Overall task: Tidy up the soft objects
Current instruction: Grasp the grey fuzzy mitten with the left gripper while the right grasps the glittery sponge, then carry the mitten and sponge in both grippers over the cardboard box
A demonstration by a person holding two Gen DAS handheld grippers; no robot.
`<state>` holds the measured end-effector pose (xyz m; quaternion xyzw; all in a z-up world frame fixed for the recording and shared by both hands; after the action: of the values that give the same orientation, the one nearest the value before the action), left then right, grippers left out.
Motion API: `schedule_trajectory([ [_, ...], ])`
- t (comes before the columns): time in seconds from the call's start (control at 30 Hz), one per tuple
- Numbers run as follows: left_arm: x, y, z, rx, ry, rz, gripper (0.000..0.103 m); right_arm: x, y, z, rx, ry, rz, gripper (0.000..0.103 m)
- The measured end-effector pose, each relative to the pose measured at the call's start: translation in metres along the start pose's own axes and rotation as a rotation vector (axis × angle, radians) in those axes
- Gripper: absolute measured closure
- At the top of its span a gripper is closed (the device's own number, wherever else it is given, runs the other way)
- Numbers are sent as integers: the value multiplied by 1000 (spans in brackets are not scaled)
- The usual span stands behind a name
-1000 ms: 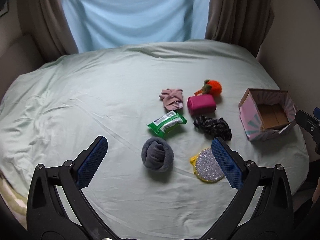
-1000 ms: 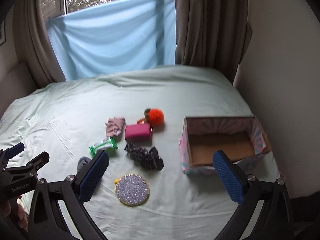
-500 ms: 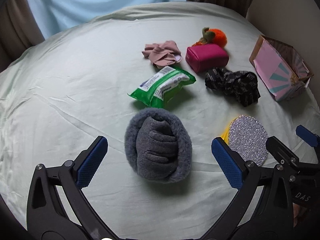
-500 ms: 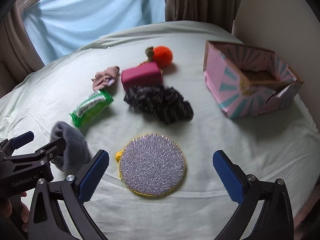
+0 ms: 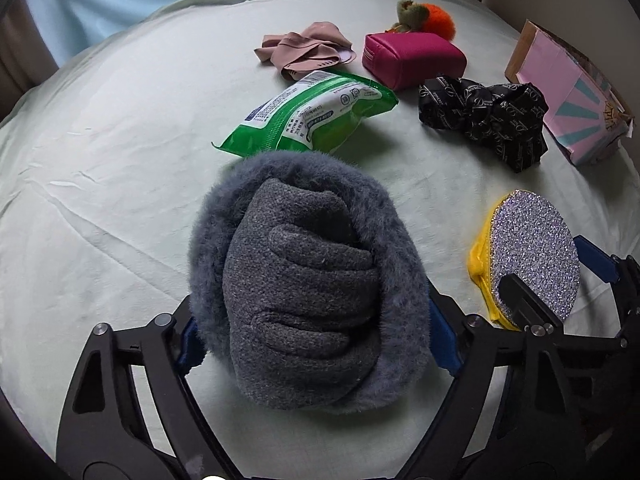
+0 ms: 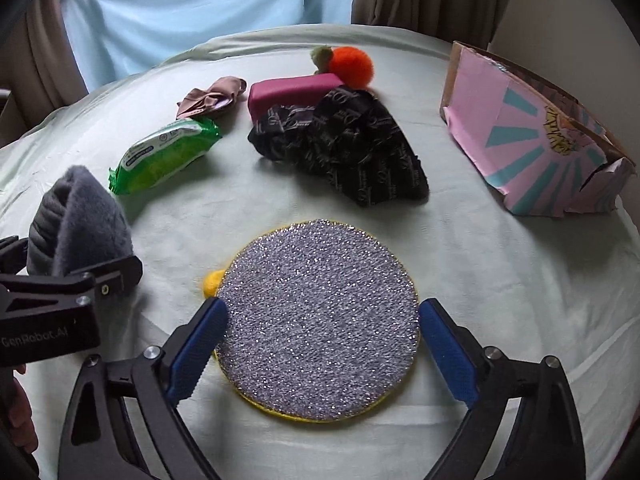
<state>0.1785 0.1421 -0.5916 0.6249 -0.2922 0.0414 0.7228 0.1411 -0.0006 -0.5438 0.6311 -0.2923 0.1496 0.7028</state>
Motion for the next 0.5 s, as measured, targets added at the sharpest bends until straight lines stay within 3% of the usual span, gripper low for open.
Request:
schedule_trajectory([
  [0.1,-1,-4,-1,-19,4,-10,31,-3,-3,2,19,-24,-8,9],
  [0.3,0,0,4,-25,-29,-7,49,-4,-3,-6,52,-6,-15,23],
  [0.5,1,5,3,-27,-2,-10,58,-1,5,-19,97,27,-19,51],
])
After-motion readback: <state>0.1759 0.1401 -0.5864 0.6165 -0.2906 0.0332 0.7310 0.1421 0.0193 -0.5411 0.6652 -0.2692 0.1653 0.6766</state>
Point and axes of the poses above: each gripper's, at about its wrist camera, not at the fingertips, and y roughly against the way its jaws point, z to its right, x to its top, the point moved 10 cm from there along -y, roughly the way its jaws point, and after that the axes turned 2 degrees about -x, right-handed, at the moved point
